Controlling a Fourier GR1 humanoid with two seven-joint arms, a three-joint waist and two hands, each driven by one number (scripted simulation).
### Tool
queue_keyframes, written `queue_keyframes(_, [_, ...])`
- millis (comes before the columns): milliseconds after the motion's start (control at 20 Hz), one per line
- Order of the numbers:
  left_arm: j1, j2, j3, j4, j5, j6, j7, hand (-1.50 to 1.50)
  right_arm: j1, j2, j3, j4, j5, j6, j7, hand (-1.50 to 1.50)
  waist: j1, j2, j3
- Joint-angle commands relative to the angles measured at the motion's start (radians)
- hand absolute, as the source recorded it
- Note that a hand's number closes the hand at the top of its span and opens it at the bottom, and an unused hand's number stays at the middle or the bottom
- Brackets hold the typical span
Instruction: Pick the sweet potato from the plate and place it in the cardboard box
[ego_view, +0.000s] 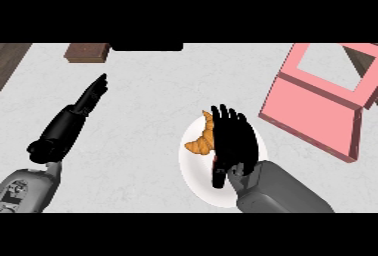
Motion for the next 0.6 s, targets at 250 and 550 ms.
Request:
queue_keyframes(250, [0.049,-0.02,0.02,0.0,-0.036,-0.022,-0.053,0.0,0.104,0.074,0.011,0.036,0.11,0.034,0.089,-1.5,-0.002,0.001,0.0])
queue_keyframes(550, [0.018,-0.035,0.05,0.019,-0.046,-0.042,-0.023,0.0,0.096,0.119,-0.072,0.115,0.145,0.055,0.02,-1.5,-0.001,0.002,0.001])
